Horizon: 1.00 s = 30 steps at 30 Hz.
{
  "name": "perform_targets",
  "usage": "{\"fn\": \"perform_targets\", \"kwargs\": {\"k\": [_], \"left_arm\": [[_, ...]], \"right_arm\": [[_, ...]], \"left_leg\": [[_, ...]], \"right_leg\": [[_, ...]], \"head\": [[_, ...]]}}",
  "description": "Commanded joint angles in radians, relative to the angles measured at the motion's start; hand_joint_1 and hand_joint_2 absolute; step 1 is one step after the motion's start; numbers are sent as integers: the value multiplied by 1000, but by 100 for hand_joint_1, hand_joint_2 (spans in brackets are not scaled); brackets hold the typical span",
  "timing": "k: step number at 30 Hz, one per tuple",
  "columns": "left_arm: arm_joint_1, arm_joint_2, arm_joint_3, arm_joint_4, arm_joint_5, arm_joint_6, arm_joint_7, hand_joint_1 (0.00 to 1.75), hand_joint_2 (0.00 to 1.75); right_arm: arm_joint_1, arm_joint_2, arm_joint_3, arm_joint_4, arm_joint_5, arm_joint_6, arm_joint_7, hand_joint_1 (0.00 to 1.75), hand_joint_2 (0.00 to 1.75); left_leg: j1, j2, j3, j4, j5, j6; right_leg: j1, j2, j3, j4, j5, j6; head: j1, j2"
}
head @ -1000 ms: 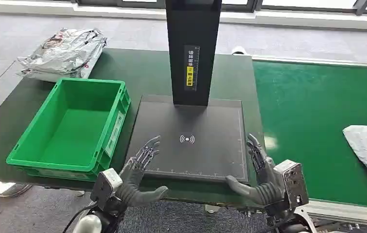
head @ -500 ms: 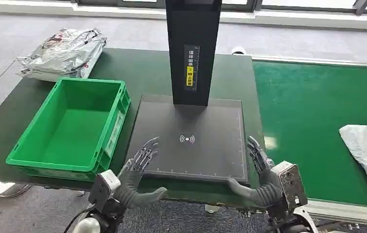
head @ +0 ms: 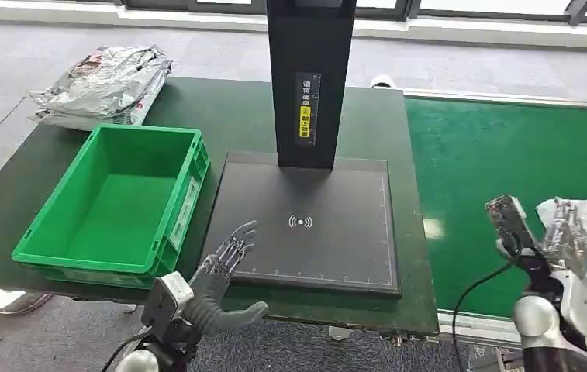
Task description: Moved the parcel from conveyor to table for the left to box.
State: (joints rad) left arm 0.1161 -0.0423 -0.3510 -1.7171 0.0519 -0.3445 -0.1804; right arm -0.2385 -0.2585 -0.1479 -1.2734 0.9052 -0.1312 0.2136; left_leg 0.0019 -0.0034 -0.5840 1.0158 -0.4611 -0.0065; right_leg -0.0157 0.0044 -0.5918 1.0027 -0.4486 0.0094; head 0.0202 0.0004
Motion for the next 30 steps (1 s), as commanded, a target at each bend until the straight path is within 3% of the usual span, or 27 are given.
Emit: {"fn": "perform_targets", "kwargs": {"k": [1, 14, 30], "left_arm": [[-45, 16, -6, 75, 20, -21, -2, 0, 175], [-33, 73, -7, 79, 95, -11, -47, 0, 175], [-50, 59, -7, 93, 98, -6, -43, 0, 175]], "right_arm": [[-330, -166, -83, 684, 55, -95, -3, 0, 175], [-358, -124, -149, 822, -103, -83, -91, 0, 175], [-329, -138, -194, 854, -257, -62, -142, 0, 175]], "left_leg": [[-1, 0, 2, -1, 1, 1], [0, 0, 2, -2, 1, 1], [0, -2, 2, -2, 1, 0]], "right_leg": [[-1, 0, 2, -2, 1, 0], [0, 0, 1, -1, 0, 0], [0, -1, 2, -2, 0, 0]], "head": [[0, 0], [0, 0], [0, 0]]}}
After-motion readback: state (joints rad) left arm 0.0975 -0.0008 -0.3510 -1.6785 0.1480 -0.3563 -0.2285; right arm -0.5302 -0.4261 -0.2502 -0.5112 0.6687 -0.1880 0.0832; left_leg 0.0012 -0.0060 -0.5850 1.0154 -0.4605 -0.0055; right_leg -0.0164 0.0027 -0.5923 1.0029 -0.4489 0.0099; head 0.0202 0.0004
